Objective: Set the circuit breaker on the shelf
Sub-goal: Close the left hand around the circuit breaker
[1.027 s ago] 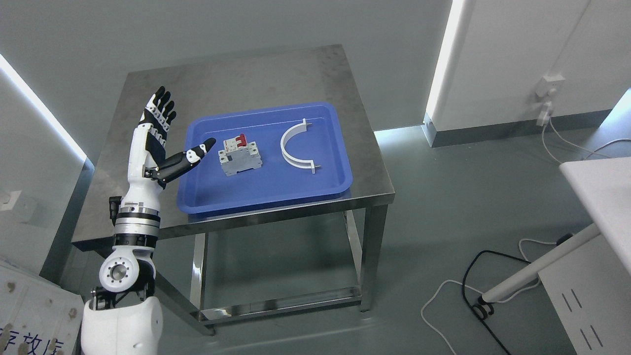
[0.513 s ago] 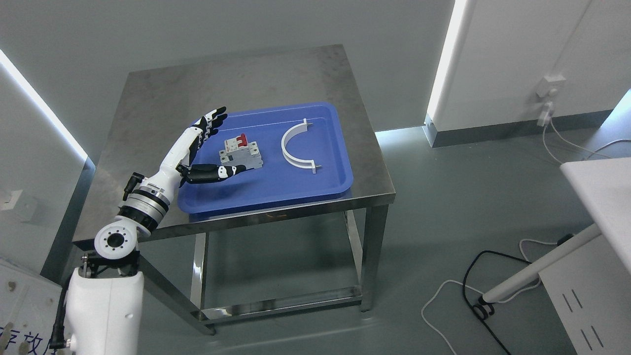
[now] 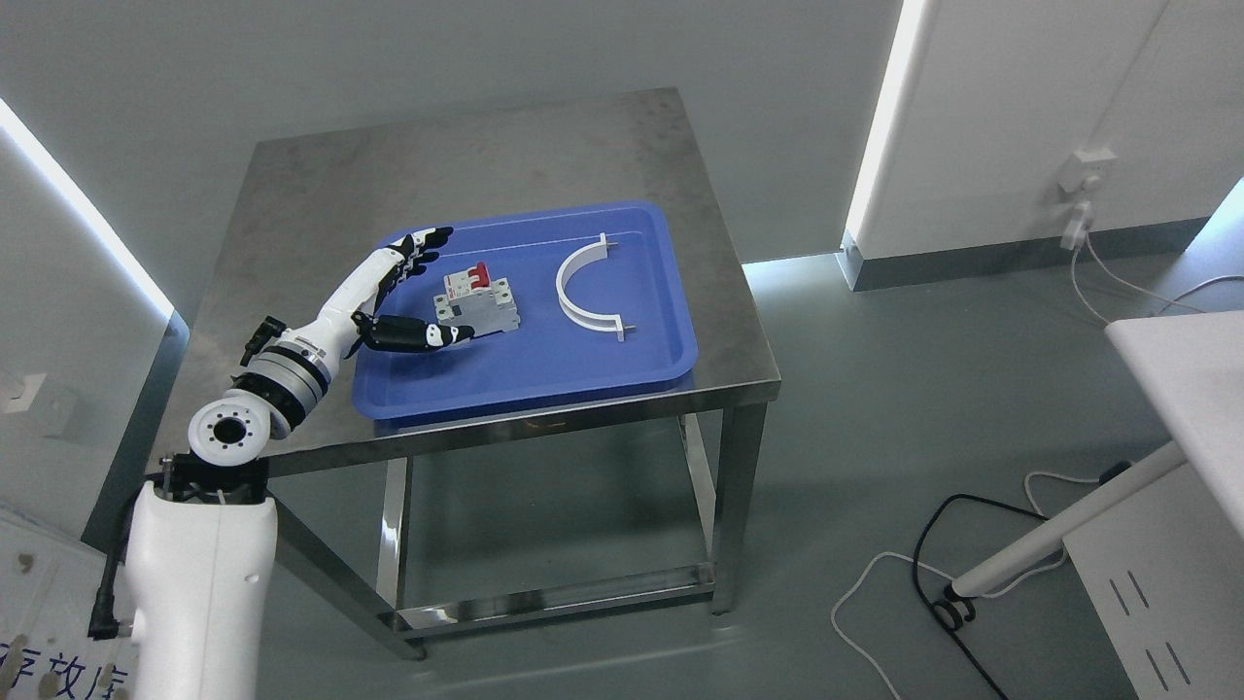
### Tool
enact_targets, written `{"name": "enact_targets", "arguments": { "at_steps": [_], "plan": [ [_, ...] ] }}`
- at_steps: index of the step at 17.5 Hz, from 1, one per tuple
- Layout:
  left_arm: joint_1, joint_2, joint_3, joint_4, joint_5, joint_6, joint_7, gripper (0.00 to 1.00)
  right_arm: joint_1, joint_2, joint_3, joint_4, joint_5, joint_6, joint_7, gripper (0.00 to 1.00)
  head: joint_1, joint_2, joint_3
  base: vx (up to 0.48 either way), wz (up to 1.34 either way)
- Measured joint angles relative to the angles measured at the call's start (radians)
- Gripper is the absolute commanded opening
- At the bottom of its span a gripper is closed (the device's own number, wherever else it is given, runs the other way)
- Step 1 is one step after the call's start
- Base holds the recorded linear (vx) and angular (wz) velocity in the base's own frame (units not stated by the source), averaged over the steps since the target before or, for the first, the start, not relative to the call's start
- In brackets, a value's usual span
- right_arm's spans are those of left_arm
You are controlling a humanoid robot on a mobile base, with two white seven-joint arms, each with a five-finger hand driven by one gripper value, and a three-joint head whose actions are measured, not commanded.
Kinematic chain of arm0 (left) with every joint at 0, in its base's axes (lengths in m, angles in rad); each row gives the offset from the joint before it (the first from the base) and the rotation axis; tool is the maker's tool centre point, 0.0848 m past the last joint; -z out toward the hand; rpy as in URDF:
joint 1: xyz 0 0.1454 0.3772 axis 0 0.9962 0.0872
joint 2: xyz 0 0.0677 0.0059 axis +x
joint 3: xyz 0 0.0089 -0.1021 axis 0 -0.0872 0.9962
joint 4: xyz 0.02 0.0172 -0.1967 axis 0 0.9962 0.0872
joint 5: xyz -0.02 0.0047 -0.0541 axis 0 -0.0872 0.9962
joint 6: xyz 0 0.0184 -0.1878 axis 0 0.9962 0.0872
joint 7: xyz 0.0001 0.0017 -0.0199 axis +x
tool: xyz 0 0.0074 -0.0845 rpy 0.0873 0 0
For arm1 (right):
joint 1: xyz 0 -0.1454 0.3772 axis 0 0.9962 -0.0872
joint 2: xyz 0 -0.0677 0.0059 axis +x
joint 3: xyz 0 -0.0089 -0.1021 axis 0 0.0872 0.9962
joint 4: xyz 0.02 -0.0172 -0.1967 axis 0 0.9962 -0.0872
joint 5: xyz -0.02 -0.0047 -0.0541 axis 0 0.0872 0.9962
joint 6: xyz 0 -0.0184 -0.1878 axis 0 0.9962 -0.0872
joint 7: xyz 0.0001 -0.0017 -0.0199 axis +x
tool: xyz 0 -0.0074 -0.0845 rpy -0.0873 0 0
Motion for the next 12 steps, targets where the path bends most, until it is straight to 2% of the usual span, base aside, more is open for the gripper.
{"name": "enact_targets", "arguments": {
  "at_steps": [3, 8, 12],
  "plan": [
    [-0.009, 0.002, -0.005, 0.024, -0.017, 0.000, -0.004, 0.70, 0.000, 0.000, 0.000, 0.000, 0.000, 0.004, 0.000, 1.00, 0.0000, 0.000, 0.000, 0.000, 0.00],
    [-0.019, -0.001, -0.008, 0.057, -0.029, 0.002, -0.009, 0.63, 0.000, 0.000, 0.000, 0.000, 0.000, 0.006, 0.000, 1.00, 0.0000, 0.000, 0.000, 0.000, 0.00],
    [-0.026, -0.003, -0.008, 0.077, -0.032, 0.002, -0.009, 0.47, 0.000, 0.000, 0.000, 0.000, 0.000, 0.006, 0.000, 1.00, 0.0000, 0.000, 0.000, 0.000, 0.00]
  ]
}}
